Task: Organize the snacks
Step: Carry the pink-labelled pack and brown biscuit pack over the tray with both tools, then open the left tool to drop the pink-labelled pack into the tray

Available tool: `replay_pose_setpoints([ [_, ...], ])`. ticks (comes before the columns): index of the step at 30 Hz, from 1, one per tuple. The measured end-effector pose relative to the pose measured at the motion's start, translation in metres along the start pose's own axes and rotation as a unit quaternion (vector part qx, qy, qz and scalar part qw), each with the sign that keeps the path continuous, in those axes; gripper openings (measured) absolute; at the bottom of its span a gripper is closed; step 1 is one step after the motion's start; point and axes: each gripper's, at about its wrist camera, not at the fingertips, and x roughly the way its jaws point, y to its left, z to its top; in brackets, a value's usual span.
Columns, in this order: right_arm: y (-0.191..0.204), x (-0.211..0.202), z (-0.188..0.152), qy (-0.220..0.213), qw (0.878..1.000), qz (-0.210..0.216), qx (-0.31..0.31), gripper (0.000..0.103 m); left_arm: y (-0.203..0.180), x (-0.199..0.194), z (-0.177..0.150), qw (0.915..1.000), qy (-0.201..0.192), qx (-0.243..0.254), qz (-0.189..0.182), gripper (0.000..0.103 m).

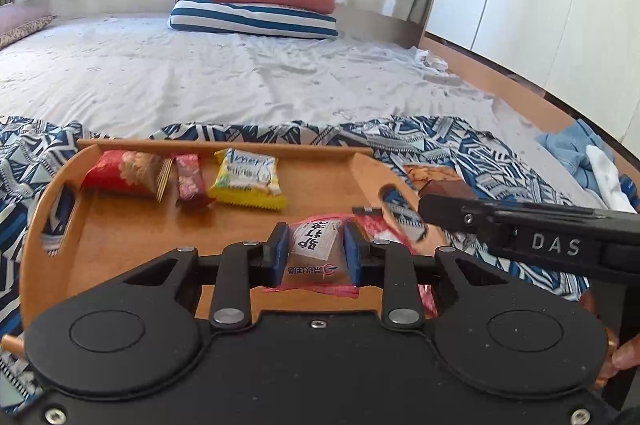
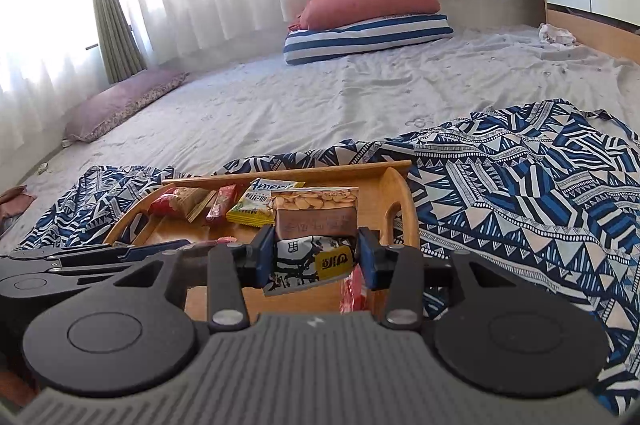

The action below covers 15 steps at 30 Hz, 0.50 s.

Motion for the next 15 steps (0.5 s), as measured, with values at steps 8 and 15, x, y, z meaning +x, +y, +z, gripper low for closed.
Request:
replay_pose_setpoints([
  [8, -0.018, 0.055, 0.027, 0.022, 1.0, 0.006, 0.011, 0.047, 0.006, 0.04, 0.023, 0.9996, -0.01, -0.028, 0.005, 0.027],
  [15, -0.031, 0.089, 0.034, 0.028, 0.999, 0.002, 0.034, 0.047, 0.02, 0.075, 0.037, 0.9985, -0.009, -0.052, 0.016, 0.027],
])
